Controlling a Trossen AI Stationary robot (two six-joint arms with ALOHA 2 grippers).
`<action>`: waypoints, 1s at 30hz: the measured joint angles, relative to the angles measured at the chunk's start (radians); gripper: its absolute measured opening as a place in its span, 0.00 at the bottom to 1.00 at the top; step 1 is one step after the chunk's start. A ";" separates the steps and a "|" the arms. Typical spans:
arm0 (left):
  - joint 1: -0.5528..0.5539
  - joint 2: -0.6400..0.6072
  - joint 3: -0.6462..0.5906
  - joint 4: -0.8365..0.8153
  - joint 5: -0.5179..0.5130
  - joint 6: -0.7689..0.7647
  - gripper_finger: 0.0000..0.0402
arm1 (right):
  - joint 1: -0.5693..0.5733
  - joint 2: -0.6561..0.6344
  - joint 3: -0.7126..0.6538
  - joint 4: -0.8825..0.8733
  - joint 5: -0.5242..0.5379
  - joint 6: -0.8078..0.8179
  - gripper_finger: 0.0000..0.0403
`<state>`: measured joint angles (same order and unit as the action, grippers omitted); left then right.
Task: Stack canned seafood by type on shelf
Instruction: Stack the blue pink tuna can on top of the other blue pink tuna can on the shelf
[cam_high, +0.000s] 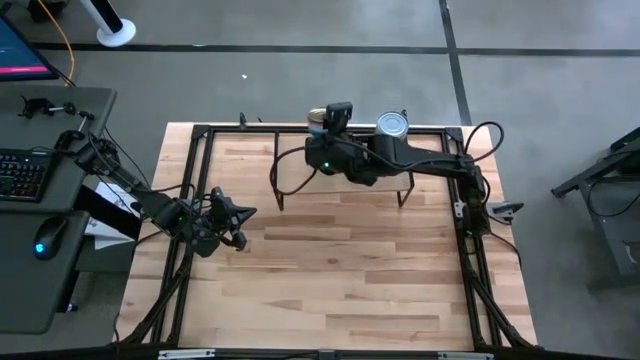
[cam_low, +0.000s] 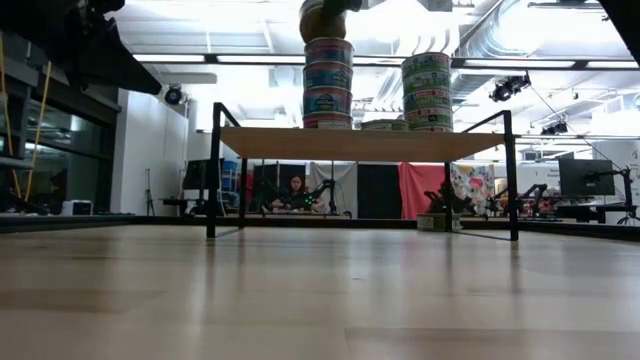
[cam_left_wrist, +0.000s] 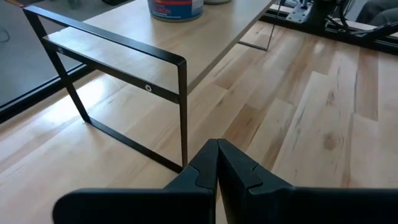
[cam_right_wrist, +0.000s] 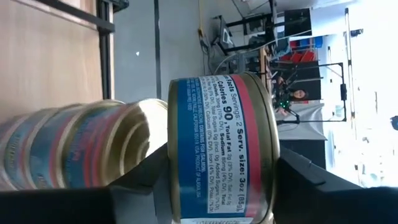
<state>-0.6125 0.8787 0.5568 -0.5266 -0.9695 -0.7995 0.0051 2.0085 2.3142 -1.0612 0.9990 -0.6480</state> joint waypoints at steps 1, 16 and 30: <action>0.000 0.000 0.000 0.000 0.000 0.000 0.00 | -0.003 0.000 0.000 0.000 0.000 -0.007 0.44; 0.000 0.000 0.000 0.000 -0.003 0.000 0.00 | -0.033 0.001 0.000 -0.049 -0.042 0.045 0.49; 0.000 0.000 0.000 0.000 -0.003 -0.001 0.00 | -0.040 0.001 0.000 -0.049 -0.053 0.046 0.50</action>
<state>-0.6125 0.8787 0.5568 -0.5270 -0.9722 -0.8001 -0.0353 2.0094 2.3142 -1.1098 0.9463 -0.6022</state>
